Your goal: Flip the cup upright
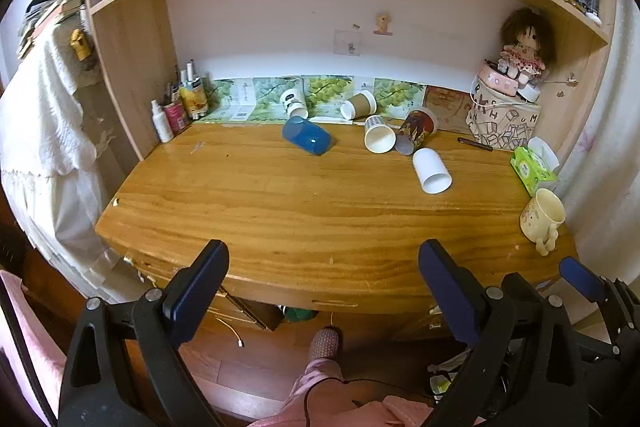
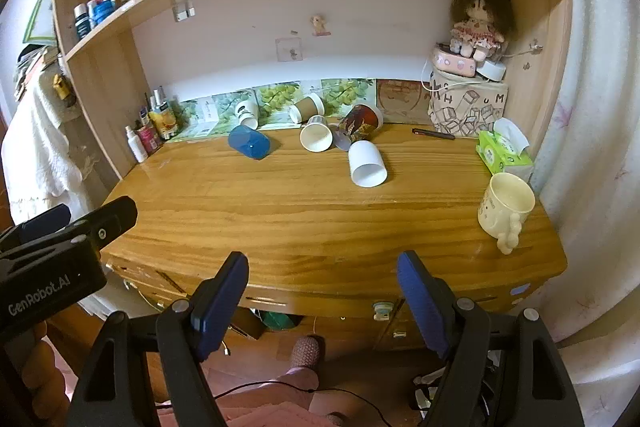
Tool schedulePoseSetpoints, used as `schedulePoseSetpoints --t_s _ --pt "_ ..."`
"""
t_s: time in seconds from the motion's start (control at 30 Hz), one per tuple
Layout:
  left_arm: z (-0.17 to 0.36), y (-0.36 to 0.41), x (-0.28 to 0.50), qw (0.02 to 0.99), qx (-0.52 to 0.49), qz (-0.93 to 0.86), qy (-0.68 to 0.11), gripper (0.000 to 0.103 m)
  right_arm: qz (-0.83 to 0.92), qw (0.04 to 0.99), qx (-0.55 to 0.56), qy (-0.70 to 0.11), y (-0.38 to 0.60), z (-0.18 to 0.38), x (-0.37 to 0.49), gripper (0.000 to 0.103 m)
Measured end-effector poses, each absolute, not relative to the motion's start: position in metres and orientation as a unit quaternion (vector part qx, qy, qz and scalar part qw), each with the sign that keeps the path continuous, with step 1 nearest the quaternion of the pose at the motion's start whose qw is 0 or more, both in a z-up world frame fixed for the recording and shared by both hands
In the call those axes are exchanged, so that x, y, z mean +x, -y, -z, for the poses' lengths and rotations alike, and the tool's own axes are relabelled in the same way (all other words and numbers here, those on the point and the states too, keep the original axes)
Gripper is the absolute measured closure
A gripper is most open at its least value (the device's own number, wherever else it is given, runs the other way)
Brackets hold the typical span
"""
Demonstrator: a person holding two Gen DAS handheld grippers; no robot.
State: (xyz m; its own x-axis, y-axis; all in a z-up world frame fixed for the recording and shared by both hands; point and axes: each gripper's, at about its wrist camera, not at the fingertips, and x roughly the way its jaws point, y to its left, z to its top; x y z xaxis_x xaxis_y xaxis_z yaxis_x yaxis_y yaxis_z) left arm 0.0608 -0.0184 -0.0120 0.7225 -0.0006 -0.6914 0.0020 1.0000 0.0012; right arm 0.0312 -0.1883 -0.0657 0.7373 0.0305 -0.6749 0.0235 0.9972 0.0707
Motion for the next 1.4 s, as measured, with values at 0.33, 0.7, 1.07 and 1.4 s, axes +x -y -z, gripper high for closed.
schedulePoseSetpoints --t_s 0.33,0.7,1.07,1.4 --pt "0.012 0.014 0.131 0.916 0.012 0.013 -0.400 0.006 0.007 0.923 0.056 -0.382 0.192 0.066 0.098 0.025" --pt "0.004 0.003 0.228 0.910 0.019 0.048 -0.411 0.006 0.020 0.914 0.092 -0.394 0.188 0.062 0.181 0.025" --pt "-0.005 0.012 0.325 0.899 0.043 0.100 -0.425 0.006 0.041 0.888 0.147 -0.434 0.199 0.077 0.263 0.025" --pt "0.014 0.021 0.411 0.874 0.090 0.119 -0.463 0.006 0.061 0.857 0.229 -0.456 0.221 0.095 0.331 0.025"
